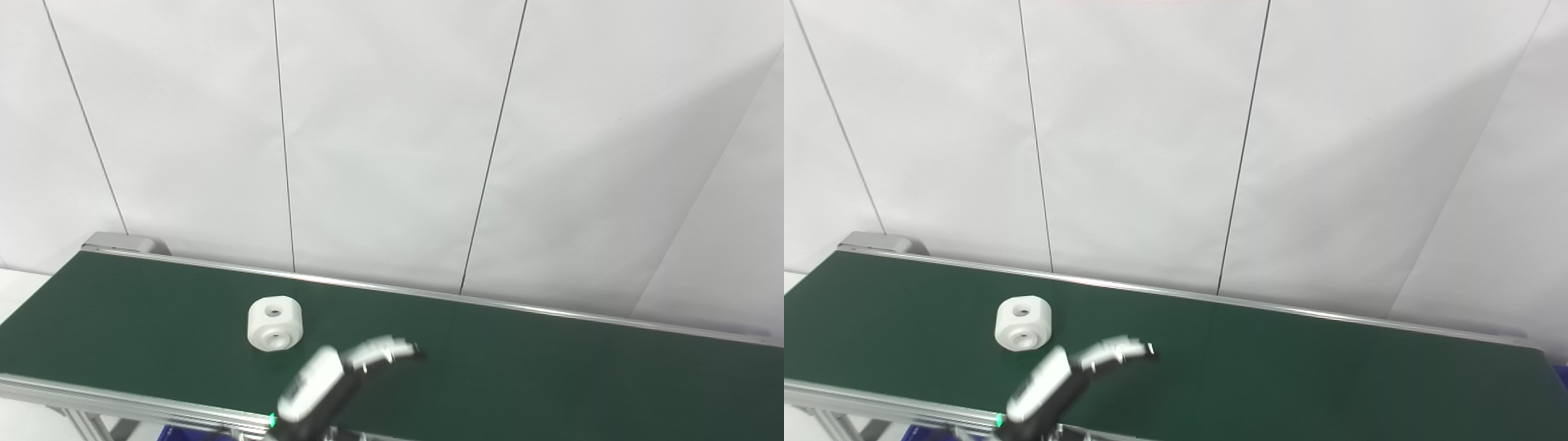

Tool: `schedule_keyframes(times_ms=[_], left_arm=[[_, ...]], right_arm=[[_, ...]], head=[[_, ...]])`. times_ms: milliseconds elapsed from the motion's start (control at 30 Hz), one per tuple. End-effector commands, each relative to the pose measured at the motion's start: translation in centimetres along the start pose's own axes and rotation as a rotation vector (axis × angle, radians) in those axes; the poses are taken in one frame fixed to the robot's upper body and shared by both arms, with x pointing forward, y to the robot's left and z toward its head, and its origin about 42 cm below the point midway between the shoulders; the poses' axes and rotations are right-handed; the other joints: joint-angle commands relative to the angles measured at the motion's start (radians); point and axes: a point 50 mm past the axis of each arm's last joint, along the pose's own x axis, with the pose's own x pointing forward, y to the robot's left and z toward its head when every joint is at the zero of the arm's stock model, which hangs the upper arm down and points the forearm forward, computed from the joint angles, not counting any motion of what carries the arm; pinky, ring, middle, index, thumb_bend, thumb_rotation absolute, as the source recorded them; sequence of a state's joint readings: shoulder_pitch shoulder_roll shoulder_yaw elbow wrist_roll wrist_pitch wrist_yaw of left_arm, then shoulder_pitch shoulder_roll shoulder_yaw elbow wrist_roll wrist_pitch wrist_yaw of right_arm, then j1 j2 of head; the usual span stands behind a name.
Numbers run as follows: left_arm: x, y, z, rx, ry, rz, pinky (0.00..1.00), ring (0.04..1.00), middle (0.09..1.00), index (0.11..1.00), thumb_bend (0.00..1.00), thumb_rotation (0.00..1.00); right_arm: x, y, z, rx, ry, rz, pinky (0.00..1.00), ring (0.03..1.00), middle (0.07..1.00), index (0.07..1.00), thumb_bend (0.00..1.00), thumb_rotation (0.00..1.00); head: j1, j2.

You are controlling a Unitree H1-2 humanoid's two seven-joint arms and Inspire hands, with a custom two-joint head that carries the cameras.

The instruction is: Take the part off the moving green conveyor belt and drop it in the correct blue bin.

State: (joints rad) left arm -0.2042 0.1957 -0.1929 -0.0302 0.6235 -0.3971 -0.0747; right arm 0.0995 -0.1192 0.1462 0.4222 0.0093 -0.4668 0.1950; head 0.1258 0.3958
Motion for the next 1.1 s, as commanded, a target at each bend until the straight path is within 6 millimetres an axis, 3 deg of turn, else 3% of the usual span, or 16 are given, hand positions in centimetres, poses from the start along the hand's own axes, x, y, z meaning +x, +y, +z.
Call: schedule_keyframes(times_ms=[0,167,467,800,1067], left_arm=[[1.9,2.5,-0.7,0.112,-0.029,0.029,0.77,0.873,0.858,0.795,0.84,0.47],[3.8,4.9,-3.3,0.234,0.015,-0.006,0.78,0.857,0.852,0.789,0.85,0.46],[6.6,7.1,-8.2,0.385,0.17,-0.052,0.79,0.858,0.84,0.787,0.86,0.46],[9.0,5.8,-11.4,0.478,0.306,-0.194,0.82,0.868,0.846,0.807,0.85,0.42],[8.3,3.4,-13.6,0.491,0.377,-0.328,0.82,0.865,0.841,0.814,0.85,0.4]], right_arm=[[0.1,0.7,0.1,-0.01,-0.007,0.023,0.74,0.79,0.83,0.832,0.73,1.0],[0.1,1.0,0.3,-0.005,-0.014,0.021,0.74,0.793,0.828,0.828,0.72,1.0],[-0.1,0.8,0.4,-0.008,-0.016,0.021,0.74,0.793,0.828,0.829,0.72,1.0],[-0.4,0.7,0.4,-0.011,-0.016,0.019,0.74,0.791,0.825,0.831,0.74,1.0],[-0.5,0.9,0.8,-0.02,-0.028,0.018,0.73,0.783,0.82,0.828,0.74,1.0]], head=[[0.0,0.003],[-0.003,0.004],[-0.003,0.01],[-0.001,0.021],[-0.005,0.039]])
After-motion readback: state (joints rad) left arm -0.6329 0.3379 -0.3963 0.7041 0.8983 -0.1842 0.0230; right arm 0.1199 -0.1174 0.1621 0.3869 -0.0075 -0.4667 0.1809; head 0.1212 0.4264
